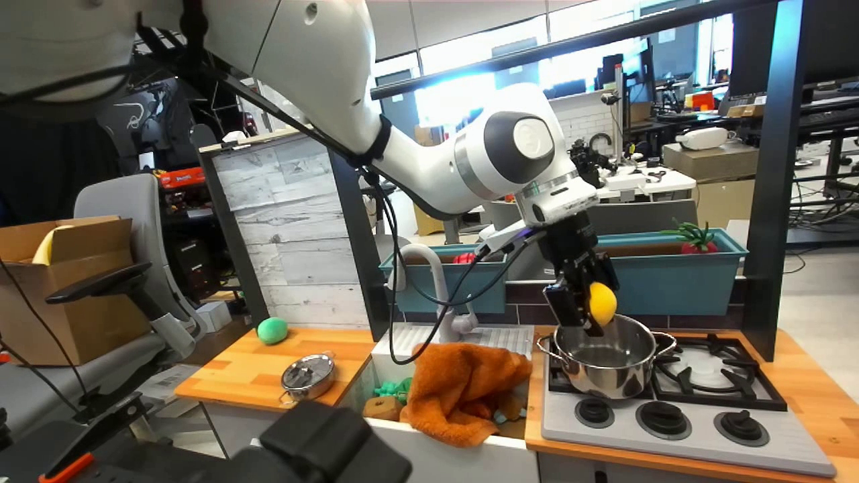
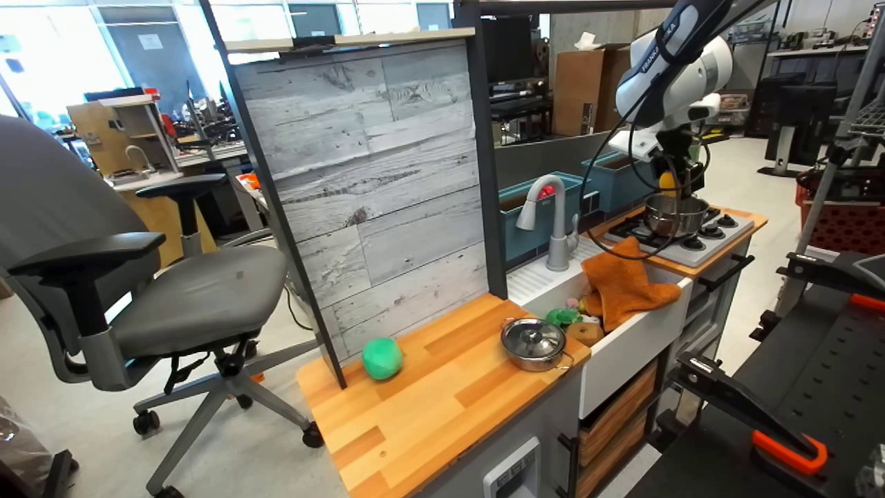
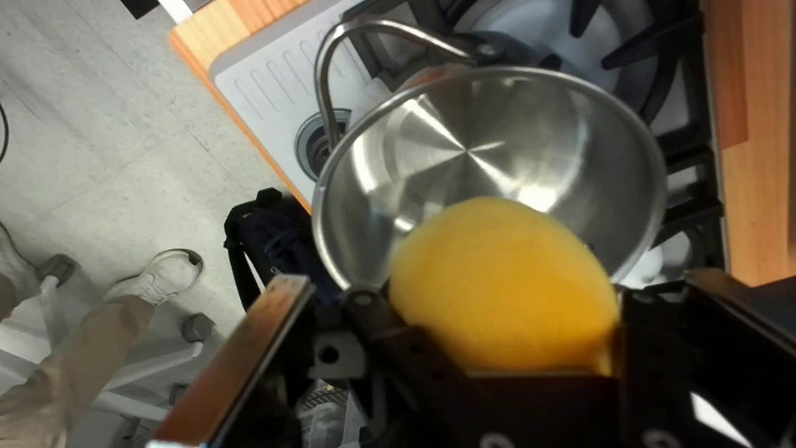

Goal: Put the orange plushy in the pot on the stove

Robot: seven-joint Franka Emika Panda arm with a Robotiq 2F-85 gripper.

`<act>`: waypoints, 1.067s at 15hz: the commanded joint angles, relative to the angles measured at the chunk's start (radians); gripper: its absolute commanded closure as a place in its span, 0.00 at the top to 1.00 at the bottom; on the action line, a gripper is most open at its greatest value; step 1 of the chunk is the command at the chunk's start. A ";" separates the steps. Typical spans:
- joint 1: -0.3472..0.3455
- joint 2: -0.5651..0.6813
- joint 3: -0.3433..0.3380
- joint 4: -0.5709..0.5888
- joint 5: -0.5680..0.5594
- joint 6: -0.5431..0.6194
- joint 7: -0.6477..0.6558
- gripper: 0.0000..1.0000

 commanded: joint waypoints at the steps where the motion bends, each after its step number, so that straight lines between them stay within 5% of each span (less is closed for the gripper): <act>1: -0.031 0.039 0.034 0.111 -0.042 -0.049 0.058 0.69; 5: -0.034 0.054 0.053 0.149 -0.061 -0.063 0.083 0.98; 16: -0.006 0.048 0.050 0.116 -0.032 -0.034 0.074 1.00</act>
